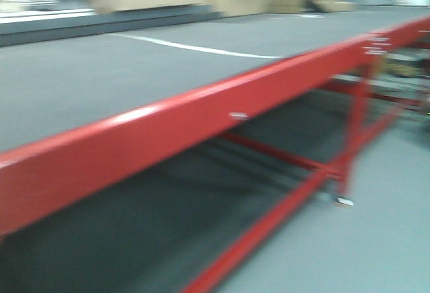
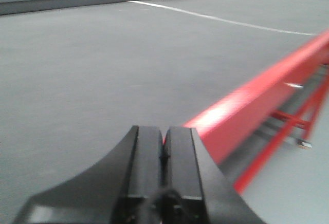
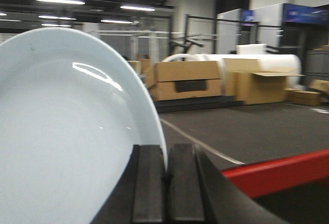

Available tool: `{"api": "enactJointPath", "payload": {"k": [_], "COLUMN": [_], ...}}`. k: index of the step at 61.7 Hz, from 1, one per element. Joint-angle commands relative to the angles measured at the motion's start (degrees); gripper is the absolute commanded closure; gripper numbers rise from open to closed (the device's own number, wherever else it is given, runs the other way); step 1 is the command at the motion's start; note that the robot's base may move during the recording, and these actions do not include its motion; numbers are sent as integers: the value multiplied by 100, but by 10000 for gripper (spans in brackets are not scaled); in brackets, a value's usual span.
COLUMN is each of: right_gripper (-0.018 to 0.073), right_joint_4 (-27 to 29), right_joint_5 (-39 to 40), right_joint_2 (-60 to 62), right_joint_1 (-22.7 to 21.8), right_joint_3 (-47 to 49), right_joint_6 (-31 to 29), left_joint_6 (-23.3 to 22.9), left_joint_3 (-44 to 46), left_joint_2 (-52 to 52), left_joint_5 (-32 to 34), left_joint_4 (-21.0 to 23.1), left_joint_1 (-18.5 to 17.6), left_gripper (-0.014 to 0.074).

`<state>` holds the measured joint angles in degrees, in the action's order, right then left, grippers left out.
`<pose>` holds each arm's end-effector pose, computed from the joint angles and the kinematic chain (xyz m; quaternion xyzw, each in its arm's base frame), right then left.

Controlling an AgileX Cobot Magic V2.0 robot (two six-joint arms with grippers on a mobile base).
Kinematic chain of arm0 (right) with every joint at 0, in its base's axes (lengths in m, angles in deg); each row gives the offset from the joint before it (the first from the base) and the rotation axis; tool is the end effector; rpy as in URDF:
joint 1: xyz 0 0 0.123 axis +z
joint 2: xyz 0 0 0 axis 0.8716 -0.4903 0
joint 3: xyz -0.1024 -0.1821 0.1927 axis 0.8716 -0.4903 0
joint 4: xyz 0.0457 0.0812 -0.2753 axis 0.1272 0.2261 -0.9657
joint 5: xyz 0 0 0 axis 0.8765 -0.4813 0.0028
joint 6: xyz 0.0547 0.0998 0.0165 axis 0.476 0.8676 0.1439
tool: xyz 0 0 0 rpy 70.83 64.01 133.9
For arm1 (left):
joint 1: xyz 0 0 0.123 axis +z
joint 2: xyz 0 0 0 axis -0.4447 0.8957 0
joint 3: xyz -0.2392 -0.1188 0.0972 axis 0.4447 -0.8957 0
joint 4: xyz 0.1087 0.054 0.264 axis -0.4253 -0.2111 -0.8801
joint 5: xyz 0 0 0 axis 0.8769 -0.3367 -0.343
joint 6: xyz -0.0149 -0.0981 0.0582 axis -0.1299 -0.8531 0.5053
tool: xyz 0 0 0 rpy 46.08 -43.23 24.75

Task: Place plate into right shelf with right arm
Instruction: 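Raise the held plate and drive the base away from the table, then drive toward the steel shelf of blue bins holding the plate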

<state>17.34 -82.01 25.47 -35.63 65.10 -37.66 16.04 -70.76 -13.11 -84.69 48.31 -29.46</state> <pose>0.1027 0.0471 0.3362 -0.1065 0.5868 0.1990 0.7777 0.1205 -0.0069 0.1902 0.0205 0.7237 -0.0202 0.6895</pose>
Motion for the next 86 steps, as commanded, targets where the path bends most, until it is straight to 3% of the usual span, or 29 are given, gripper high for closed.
{"api": "enactJointPath", "payload": {"k": [1,86], "right_gripper": [504,504], "right_joint_4": [40,40], "right_joint_5": [549,549], "right_joint_2": [-55,-55], "right_joint_1": [-18,-18], "right_joint_3": [170,170], "right_joint_6": [7,7], "left_joint_6": [-19,-19], "left_joint_3": [-46,-46], "left_joint_2": [-37,-37], "left_joint_5": [490,490], "left_joint_4": [33,33], "left_joint_1": [8,8], "left_gripper": [643,643]}}
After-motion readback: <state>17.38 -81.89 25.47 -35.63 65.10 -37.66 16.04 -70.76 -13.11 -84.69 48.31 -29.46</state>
